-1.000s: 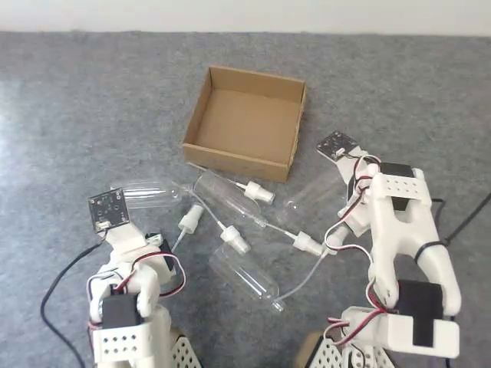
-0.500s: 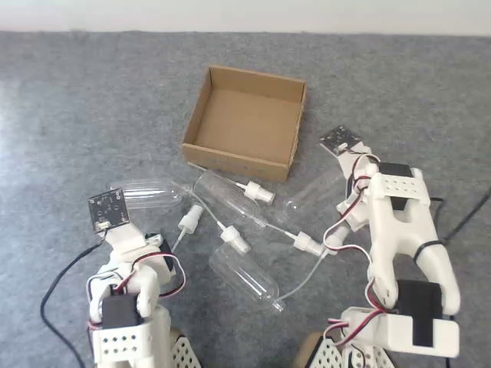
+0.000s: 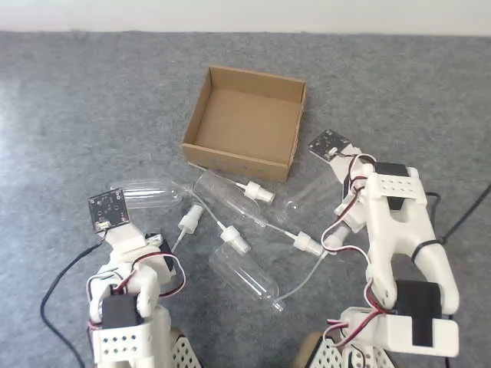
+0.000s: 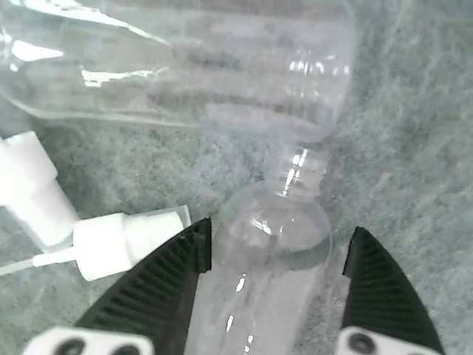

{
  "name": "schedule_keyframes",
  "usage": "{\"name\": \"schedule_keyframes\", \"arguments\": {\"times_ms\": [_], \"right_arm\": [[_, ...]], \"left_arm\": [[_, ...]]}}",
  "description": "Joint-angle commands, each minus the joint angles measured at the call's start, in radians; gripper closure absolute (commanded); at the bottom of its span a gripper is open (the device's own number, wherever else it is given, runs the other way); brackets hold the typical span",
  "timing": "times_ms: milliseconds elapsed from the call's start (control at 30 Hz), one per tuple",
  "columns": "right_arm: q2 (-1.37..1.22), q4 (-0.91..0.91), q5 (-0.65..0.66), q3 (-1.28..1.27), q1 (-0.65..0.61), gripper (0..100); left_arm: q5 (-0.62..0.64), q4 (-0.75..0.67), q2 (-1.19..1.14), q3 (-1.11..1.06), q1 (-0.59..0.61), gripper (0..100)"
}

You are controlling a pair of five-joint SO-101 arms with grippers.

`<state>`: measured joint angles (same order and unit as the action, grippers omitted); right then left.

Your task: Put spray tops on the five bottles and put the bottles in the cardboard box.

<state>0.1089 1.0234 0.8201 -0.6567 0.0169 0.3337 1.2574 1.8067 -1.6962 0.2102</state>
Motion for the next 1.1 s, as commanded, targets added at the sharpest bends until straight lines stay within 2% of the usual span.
{"name": "schedule_keyframes", "arguments": {"times_ms": [0,1067], "right_arm": [[0.007,-0.013,0.023,0.051,-0.008,73.4],[0.007,-0.015,0.017,-0.021,-0.008,73.5]], "left_arm": [[0.006,0.003,0.014,0.012,0.003,98],[0.006,0.003,0.014,0.012,0.003,98]]}}
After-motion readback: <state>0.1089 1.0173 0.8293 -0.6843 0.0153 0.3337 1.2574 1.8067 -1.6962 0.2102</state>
